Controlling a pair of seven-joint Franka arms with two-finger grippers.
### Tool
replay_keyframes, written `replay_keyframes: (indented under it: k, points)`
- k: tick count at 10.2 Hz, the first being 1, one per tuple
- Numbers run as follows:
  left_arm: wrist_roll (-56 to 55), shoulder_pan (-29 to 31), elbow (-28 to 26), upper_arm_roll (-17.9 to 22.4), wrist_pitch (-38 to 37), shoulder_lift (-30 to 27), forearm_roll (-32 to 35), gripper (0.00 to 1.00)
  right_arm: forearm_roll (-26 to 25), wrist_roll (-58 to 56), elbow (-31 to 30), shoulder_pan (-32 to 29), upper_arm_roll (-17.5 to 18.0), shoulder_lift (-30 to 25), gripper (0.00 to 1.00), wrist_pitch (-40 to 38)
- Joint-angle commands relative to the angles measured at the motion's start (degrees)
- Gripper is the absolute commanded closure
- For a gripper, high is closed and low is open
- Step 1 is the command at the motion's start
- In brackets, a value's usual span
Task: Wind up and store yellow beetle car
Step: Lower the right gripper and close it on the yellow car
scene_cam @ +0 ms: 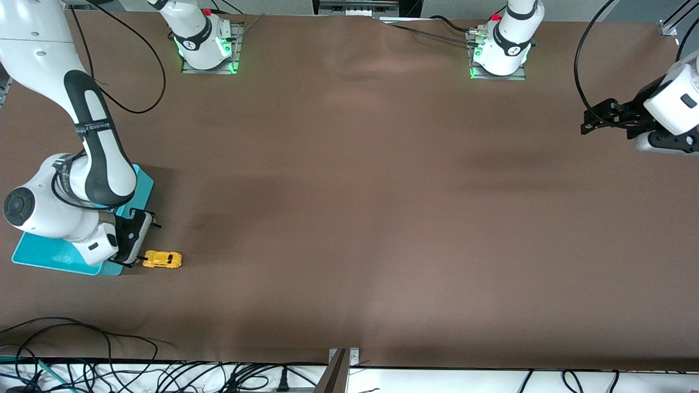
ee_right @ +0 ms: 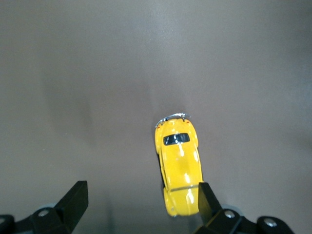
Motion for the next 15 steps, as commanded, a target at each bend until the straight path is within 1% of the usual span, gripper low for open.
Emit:
replay_keyframes:
  k: [1, 2, 5, 6, 8, 9, 10, 11, 12, 13, 14, 15]
  points:
    - [1.54, -0.82, -0.85, 1.14, 1.31, -1.70, -1.05, 0.00, 0.68, -3.71, 5.00, 0.44, 0.30, 3.74, 0.00, -0.42]
    - [1.54, -0.74, 0.29, 1.05, 1.05, -1.44, -0.97, 0.00, 0.68, -3.72, 5.53, 0.44, 0.22, 4.53, 0.00, -0.42]
    - [1.45, -0.82, 1.35, 0.79, 0.79, -1.52, -0.97, 0.00, -1.24, -4.42, 9.30, 1.05, 0.13, 7.34, 0.00, -0.16]
    - [1.27, -0.91, 2.23, 0.61, 0.09, -1.61, -0.97, 0.00, -1.60, -4.08, 9.58, 1.23, 0.13, 7.87, 0.00, 0.01]
    - [1.27, -0.65, 4.60, 0.78, -3.85, -1.61, -1.05, 0.00, -1.69, -4.51, 10.80, 1.23, 0.13, 9.54, 0.00, 1.77]
    - [1.27, -0.73, 6.44, 0.70, -5.00, -1.53, -1.05, 0.00, -1.95, -4.43, 10.81, 1.23, 0.13, 9.81, 0.02, 1.77]
    - [1.19, -1.00, 7.24, 0.52, -5.28, -1.52, -1.05, 0.00, -2.82, -4.43, 10.90, 1.23, 0.13, 9.90, 0.44, 1.77]
    - [1.10, -0.91, 7.42, 0.26, -5.80, -1.61, -0.97, 0.00, -3.18, -4.43, 10.90, 1.23, 0.13, 9.90, 0.66, 1.77]
    - [1.10, -0.82, 8.99, 0.35, -7.02, -1.70, -0.97, 0.00, -3.27, -4.60, 10.90, 1.23, 0.13, 9.90, 0.72, 1.77]
    - [1.10, -0.82, 10.48, 0.78, -9.12, -1.35, -0.71, 0.00, -3.88, -4.69, 10.81, 1.23, 0.13, 9.90, 0.90, 1.77]
    - [1.27, -0.65, 10.32, 0.79, -9.32, -0.65, -0.27, 0.00, -4.67, -4.78, 10.90, 1.23, 0.13, 9.81, 1.00, 1.69]
    - [1.45, -0.39, 10.58, 0.79, -9.32, -0.56, -1.05, 0.00, -4.94, -4.69, 11.16, 1.23, 0.22, 9.72, 1.00, 1.42]
